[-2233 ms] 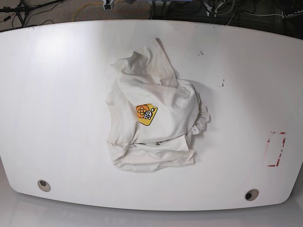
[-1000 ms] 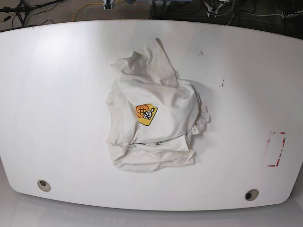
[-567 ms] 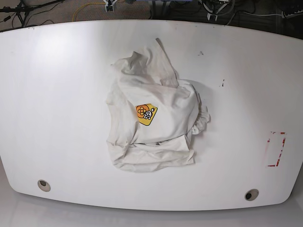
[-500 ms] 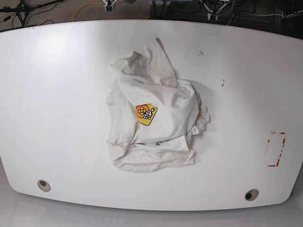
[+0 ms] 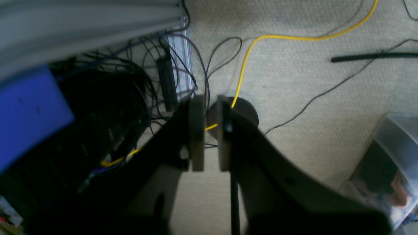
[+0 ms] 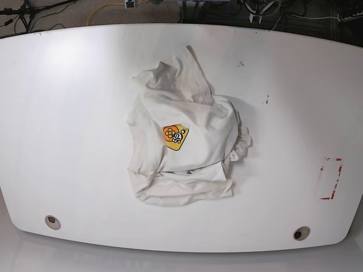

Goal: Fold the T-shirt properly

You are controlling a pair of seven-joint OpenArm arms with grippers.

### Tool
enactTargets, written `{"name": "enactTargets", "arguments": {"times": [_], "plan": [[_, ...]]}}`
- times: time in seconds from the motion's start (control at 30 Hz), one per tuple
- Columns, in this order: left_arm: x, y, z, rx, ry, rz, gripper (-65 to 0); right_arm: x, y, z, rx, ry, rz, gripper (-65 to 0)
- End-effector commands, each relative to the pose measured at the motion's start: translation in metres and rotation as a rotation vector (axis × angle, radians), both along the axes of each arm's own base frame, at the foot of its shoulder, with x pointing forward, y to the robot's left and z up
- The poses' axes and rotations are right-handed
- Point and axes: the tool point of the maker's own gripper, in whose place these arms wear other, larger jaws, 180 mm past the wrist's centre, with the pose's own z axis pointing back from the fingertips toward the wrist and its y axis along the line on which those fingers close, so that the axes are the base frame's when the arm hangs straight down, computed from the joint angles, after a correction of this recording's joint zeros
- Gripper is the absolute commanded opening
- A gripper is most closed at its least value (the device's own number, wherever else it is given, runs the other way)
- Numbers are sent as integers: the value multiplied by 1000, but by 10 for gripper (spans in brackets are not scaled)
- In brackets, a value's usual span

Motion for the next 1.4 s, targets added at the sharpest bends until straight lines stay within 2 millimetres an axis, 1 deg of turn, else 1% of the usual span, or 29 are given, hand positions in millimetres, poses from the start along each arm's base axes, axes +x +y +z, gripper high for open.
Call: {"name": "enactTargets", "arguments": {"times": [0.0,0.17,0.23,0.3,0.57,0.63,0.7,0.9,1.03,1.23,1.37], "plan": [[11,-2,3,-3,-68,7,-361,5,-3,6,-10,-49,1,-594],[11,-5,6,-7,-103,17,-350,8,-4,10,-15,-80,5,-582],[10,-5,5,-7,-102,20,-343,6,-5,10,-17,-78,6,-580],[14,-10,4,-17,-83,4,-350,7,-5,9,-16,-70,10,-577],[2,-9,1,-13,-26,6,-381,3,-4,6,-13,-45,7,-575],[-8,-4,0,-2,-13,6,-377,2,-4,7,-12,-50,4,-571],[-11,-2,1,0,-10,7,-377,1,-4,7,-11,-49,3,-571],[-16,-2,2,0,-33,10,-377,-3,-5,10,-13,-55,4,-573],[-18,-1,9,-1,-111,6,-378,-2,-9,16,-22,-85,11,-577],[-19,-1,16,-4,-165,-1,-379,-4,-12,24,-32,-114,19,-578],[-20,-3,24,-7,-188,-14,-381,-8,-13,30,-39,-126,25,-580]]}}
